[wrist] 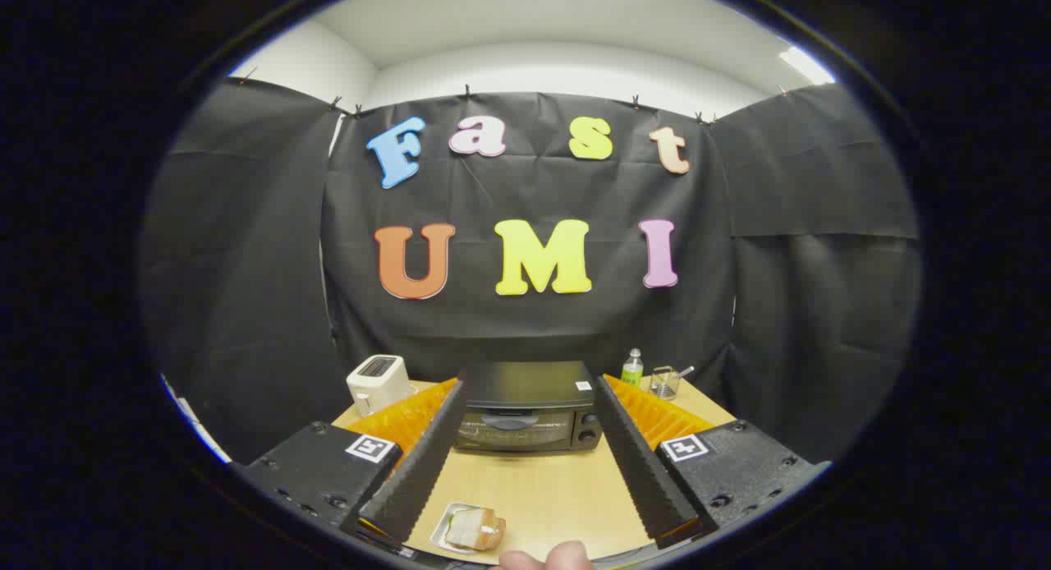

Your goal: Open the toaster oven, put the food inside, and close the toaster oven door.

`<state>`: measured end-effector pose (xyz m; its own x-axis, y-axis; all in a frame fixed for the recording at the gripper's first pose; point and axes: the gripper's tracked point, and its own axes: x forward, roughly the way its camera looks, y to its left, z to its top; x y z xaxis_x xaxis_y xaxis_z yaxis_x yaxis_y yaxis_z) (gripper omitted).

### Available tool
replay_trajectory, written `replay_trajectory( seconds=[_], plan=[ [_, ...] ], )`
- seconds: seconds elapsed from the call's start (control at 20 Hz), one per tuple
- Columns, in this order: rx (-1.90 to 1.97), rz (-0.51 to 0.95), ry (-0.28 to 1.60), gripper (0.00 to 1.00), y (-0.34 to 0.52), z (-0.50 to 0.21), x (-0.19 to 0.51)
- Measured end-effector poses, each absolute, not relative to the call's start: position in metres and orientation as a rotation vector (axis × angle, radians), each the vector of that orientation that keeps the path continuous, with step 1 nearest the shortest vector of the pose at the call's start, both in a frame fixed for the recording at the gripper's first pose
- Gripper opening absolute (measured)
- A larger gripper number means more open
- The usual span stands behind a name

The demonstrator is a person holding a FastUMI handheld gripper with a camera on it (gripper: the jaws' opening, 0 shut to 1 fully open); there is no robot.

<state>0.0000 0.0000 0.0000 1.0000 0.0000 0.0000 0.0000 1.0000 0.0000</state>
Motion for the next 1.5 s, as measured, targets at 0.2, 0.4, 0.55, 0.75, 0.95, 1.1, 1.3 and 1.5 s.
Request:
replay_trajectory(
  seconds=[0.2, 0.4, 0.55, 0.75, 0.95, 1.1, 1.3, 1.5],
  plan=[
    [0.004, 0.007, -0.001, 1.0, -0.002, 0.002, 0.008],
    [0.012, 0.02, 0.013, 1.0, -0.001, 0.0, 0.012],
    [0.013, 0.025, 0.031, 1.0, -0.001, -0.007, 0.015],
    [0.023, 0.034, 0.059, 1.0, 0.0, -0.019, 0.017],
    [0.036, 0.046, 0.065, 1.0, 0.0, -0.023, 0.02],
    [0.042, 0.048, 0.067, 1.0, -0.001, -0.024, 0.023],
    [0.031, 0.058, 0.067, 1.0, 0.003, -0.023, 0.026],
    [0.037, 0.084, 0.098, 1.0, 0.011, -0.034, 0.03]
  ],
)
